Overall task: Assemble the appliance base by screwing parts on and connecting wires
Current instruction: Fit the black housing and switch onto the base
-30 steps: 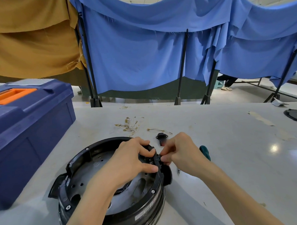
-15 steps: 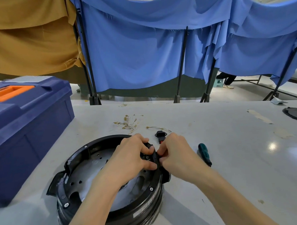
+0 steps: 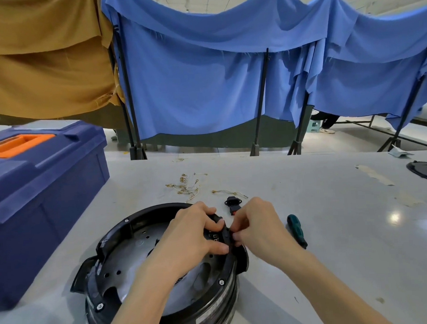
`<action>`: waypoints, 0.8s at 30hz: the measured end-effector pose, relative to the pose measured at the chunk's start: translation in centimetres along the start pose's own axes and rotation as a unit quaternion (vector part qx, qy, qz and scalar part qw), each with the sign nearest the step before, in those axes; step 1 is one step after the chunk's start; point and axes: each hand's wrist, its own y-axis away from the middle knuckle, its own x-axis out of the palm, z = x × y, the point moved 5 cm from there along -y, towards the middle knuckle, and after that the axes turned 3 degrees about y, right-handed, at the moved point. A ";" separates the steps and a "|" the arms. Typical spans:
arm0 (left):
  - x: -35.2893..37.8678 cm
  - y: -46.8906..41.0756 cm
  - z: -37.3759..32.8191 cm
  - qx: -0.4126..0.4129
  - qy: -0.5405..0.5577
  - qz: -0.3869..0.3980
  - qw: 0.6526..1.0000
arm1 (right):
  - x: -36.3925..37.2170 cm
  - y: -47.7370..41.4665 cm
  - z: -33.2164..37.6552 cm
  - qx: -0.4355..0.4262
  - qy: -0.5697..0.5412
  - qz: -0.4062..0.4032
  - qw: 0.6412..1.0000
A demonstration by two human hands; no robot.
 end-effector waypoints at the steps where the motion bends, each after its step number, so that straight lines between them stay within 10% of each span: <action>1: 0.1 -0.1 0.0 -0.001 -0.002 -0.002 1.000 | 0.3 0.1 0.4 -0.006 0.047 -0.025 0.999; 7: 0.2 -0.3 0.4 -0.022 0.006 -0.008 1.000 | 0.9 0.7 1.3 -0.040 0.114 -0.038 0.992; 12: -0.1 -0.1 0.6 -0.012 0.003 -0.012 1.000 | -1.2 -0.6 -0.9 -0.006 -0.038 0.072 0.997; 17: -0.1 -0.3 1.0 -0.011 0.016 -0.011 1.000 | -4.4 -3.7 -6.3 0.055 -0.071 -0.083 0.992; 24: -0.5 -0.4 1.4 -0.012 0.030 -0.026 0.999 | -1.7 -5.1 -6.9 -0.005 -0.046 -0.020 0.999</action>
